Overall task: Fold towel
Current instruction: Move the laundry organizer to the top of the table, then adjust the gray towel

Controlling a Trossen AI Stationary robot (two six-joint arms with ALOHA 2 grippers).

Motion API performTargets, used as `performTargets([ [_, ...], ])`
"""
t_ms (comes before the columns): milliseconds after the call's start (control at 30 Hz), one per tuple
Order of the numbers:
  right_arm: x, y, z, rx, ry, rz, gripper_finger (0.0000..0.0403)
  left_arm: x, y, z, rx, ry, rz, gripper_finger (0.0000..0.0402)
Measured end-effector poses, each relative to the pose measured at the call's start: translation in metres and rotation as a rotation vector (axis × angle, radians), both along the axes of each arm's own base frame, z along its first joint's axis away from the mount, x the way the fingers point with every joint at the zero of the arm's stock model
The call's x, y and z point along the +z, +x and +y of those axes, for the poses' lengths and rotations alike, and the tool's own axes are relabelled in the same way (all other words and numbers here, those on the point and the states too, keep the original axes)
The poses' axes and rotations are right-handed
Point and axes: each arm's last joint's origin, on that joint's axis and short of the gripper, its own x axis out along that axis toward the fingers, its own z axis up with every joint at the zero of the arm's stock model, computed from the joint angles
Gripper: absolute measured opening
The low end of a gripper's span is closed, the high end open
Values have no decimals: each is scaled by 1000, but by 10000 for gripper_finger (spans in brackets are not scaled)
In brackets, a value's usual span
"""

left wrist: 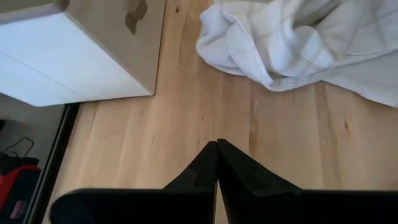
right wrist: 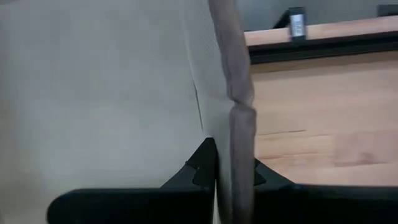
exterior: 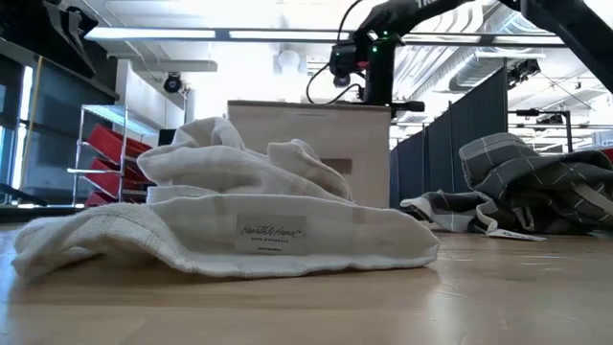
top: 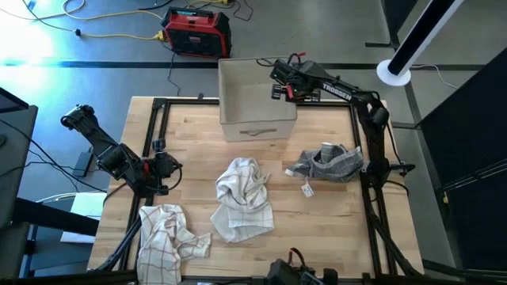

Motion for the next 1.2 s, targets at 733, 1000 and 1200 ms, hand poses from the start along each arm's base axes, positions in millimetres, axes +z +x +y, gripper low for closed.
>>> performTargets([
  [733,107,-16,-1,240,-183,-155,215,0,0,0,-1,-2,1,0],
  [1000,149,-63,70,559,-116,-227,215,-1,3,-3,-25,-7,13,0],
  [1200,165,-79,142,799,-141,-212,215,-1,18,-9,36,-97,-47,0],
])
